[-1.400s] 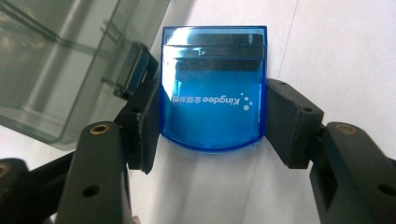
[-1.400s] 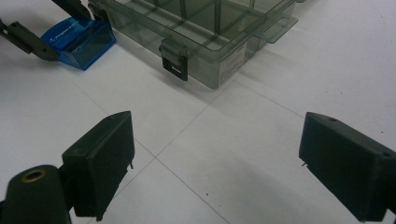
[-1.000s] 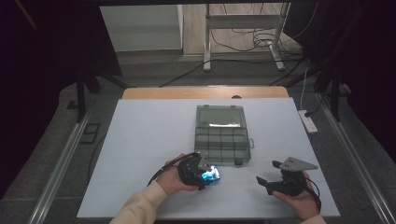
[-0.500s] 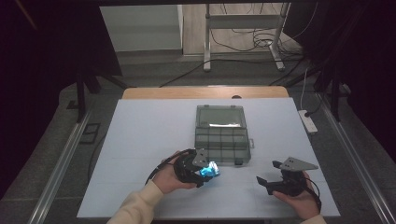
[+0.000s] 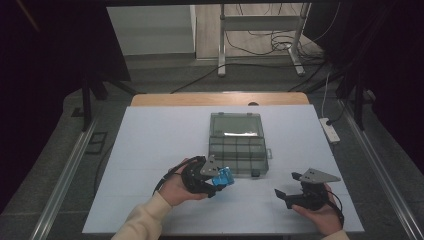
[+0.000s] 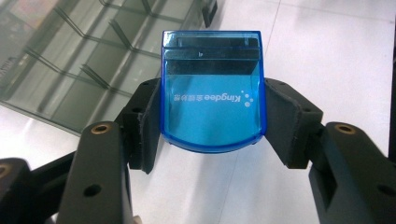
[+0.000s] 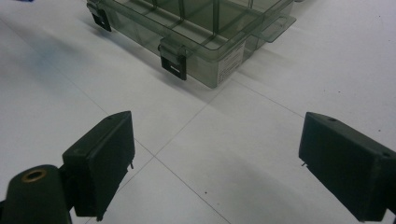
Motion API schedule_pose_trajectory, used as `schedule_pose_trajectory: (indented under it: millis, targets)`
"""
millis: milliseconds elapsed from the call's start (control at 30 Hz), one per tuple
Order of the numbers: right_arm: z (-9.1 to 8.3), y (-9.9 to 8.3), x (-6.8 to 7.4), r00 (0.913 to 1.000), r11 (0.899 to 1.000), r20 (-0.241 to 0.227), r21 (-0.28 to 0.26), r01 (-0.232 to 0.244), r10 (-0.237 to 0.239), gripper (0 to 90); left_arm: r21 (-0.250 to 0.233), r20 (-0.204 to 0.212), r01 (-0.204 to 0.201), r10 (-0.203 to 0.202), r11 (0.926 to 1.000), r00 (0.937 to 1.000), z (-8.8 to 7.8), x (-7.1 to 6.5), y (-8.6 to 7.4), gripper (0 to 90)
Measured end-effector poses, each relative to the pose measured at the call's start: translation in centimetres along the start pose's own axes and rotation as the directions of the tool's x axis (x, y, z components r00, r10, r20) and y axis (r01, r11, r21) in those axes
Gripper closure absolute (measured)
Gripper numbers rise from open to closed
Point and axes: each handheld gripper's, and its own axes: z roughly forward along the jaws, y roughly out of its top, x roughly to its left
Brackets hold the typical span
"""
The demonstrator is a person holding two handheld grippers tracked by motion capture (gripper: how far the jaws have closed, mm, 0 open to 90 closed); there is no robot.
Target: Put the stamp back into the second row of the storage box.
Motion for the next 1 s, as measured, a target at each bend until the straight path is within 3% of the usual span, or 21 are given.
schedule_pose_trajectory:
  millis: [467,1000]
  targets:
    - [0.0,0.0,0.0,1.0000,1.000,0.002,-0.001,-0.001,0.001,10.8,-0.030,-0.018,0.013,-0.014,0.9995,0.9997,-1.2,0.4,0.1,42.4]
    - [0.0,0.0,0.0,1.0000,1.000,0.001,0.004,0.001,-0.001,10.7,-0.019,-0.028,0.013,-0.013,0.9997,0.9995,-0.6,0.7,0.3,42.4]
